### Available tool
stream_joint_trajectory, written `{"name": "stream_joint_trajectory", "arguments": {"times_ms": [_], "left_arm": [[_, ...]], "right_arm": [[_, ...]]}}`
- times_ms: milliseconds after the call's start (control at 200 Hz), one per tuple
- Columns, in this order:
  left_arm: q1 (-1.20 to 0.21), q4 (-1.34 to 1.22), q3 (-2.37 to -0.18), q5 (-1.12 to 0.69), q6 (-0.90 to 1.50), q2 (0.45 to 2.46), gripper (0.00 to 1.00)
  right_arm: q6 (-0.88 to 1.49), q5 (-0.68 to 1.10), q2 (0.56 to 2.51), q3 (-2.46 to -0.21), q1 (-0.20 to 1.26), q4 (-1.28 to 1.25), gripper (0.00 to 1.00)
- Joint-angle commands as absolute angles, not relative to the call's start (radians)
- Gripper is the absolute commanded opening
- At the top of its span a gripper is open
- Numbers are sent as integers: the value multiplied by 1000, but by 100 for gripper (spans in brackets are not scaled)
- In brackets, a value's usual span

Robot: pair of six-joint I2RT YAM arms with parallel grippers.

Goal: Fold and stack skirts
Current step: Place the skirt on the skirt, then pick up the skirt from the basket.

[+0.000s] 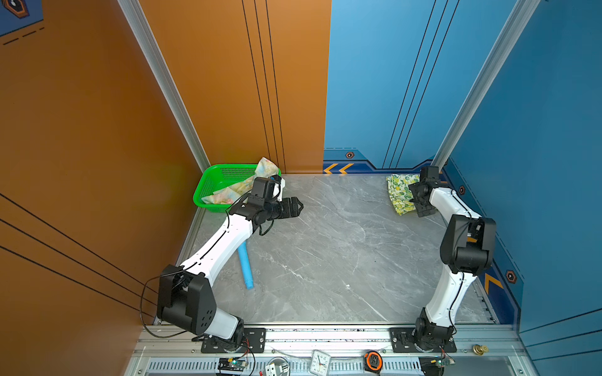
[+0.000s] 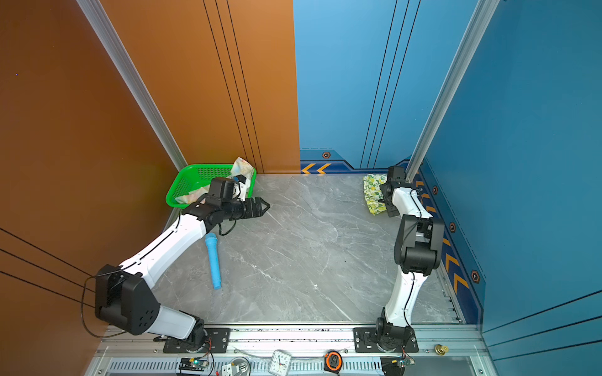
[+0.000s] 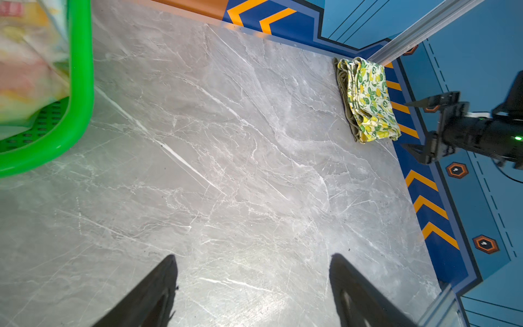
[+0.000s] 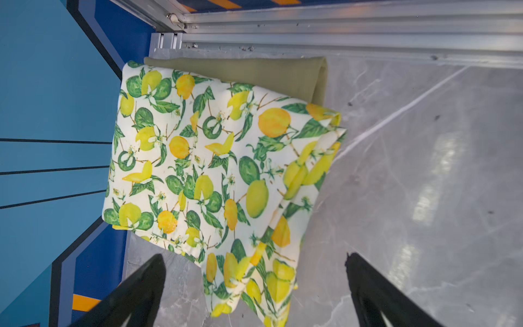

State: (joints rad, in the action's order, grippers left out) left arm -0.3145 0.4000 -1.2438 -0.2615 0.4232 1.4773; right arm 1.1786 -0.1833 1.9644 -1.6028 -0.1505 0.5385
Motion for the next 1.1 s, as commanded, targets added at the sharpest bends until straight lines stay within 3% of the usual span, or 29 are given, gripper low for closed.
{"name": "stream_joint_trajectory", "arguments": {"times_ms": [0, 145, 325, 466, 716, 1096], "left_arm": [[-302, 443, -1244, -154, 427, 1459, 91], [-299, 523, -1307, 69, 421, 1487, 93], [-258, 671, -1510, 315, 390, 1647, 98], [-177, 734, -1679, 352, 391, 1807, 98], [-27, 843, -1954, 318, 460, 2085, 96], [113, 879, -2230, 256, 525, 2359, 93]], "right_arm": [[1068, -284, 1858, -1560, -145, 661, 100], [874, -275, 1729, -1444, -113, 568, 100], [662, -284, 1508, -1185, 74, 348, 100], [613, -194, 1401, -1024, 249, 216, 94], [525, -286, 1457, -1111, 545, 300, 91], [502, -278, 1580, -1199, 669, 305, 89]]}}
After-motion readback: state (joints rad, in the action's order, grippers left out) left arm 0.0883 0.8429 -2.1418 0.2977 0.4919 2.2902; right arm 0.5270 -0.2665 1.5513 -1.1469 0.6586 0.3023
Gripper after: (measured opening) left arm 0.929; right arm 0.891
